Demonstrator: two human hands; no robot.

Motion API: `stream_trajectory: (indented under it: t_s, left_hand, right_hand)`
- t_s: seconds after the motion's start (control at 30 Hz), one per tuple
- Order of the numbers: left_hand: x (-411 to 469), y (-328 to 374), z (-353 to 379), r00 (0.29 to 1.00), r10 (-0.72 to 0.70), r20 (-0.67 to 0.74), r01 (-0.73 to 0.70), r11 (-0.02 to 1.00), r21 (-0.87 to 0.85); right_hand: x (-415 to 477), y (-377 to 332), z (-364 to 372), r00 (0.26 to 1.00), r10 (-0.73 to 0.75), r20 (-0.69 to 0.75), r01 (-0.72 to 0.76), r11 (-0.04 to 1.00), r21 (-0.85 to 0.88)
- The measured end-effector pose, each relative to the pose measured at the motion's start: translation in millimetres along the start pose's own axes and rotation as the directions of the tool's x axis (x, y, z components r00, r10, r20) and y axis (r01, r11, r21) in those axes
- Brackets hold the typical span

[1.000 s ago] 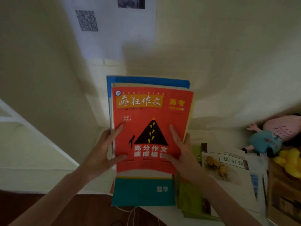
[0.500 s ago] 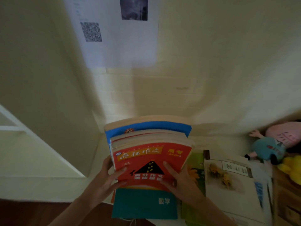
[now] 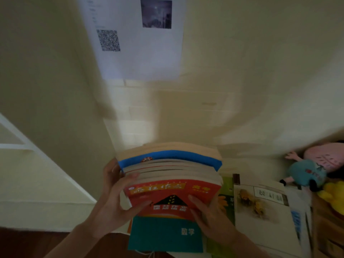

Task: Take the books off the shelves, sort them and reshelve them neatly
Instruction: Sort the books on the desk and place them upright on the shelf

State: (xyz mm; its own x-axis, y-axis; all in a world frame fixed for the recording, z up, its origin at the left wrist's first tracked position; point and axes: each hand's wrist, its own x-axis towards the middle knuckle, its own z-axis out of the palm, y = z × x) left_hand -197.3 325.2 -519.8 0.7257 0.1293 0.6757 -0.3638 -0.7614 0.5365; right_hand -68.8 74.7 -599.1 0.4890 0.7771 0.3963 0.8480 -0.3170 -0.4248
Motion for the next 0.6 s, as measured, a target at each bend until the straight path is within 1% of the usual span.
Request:
stream_trajectory:
  t_s: [0.03,0.07,0.1,0.13,0.17,0.2,0.23,0.27,0.3,0.33,0.4,0.43,0.47,0.5,0.6]
  left_hand:
    - [3,2,0,0.999,-0.026,-0.021,0.026,0.999,-0.019]
    - [6,4,0,0.998,-0.058,-0.022,0.058,0.998,-0.004]
    - [7,3,0,0.994,-0.105,-0.013,0.106,0.994,0.003]
    - [9,4,0,0.986,-0.169,-0.005,0.169,0.985,-0.024]
    - [11,7,-2,0.967,-0.256,0.006,0.256,0.962,-0.090]
    - [12,11,-4,0.935,-0.352,0.034,0.353,0.919,-0.177]
    - [12,13,-6,0.898,-0.433,0.076,0.438,0.865,-0.245]
    - [11,14,-6,0.866,-0.486,0.116,0.498,0.818,-0.289]
    - [10,15,-6,0.850,-0.508,0.142,0.525,0.790,-0.316]
    - [8,15,-6,0.840,-0.514,0.171,0.541,0.774,-0.329]
    - [5,14,-8,0.837,-0.504,0.211,0.547,0.770,-0.328]
    - [6,14,-10,0.837,-0.501,0.219,0.547,0.773,-0.322]
    - [7,16,-12,0.833,-0.508,0.221,0.554,0.766,-0.327]
    - [7,15,-12,0.820,-0.529,0.219,0.573,0.751,-0.328]
    - [4,6,-8,0.767,-0.591,0.248,0.641,0.698,-0.319]
  right_hand:
    - [0,-3,-1,0.999,0.033,-0.025,-0.032,0.998,0.052]
    - [1,-7,-2,0.994,0.080,-0.074,-0.072,0.992,0.106]
    - [3,-11,-1,0.980,0.144,-0.137,-0.115,0.973,0.200]
    - [6,-15,0,0.952,0.230,-0.202,-0.149,0.926,0.348]
    - [13,-19,-4,0.912,0.343,-0.226,-0.174,0.821,0.544]
    - [17,-19,-8,0.879,0.438,-0.188,-0.192,0.686,0.702]
    - [21,-16,-14,0.862,0.491,-0.127,-0.215,0.580,0.786]
    - [29,-8,-21,0.865,0.499,-0.055,-0.260,0.539,0.801]
    - [38,-1,-28,0.881,0.470,0.056,-0.332,0.531,0.780]
    - [45,9,-32,0.874,0.445,0.194,-0.428,0.518,0.741]
    - [59,22,-42,0.828,0.382,0.411,-0.557,0.480,0.677]
    - [65,23,-46,0.804,0.350,0.481,-0.594,0.476,0.648]
    - [71,22,-47,0.793,0.349,0.499,-0.609,0.476,0.635]
    - [73,19,-46,0.794,0.367,0.484,-0.607,0.471,0.640]
    - [68,6,-40,0.781,0.483,0.397,-0.599,0.397,0.696]
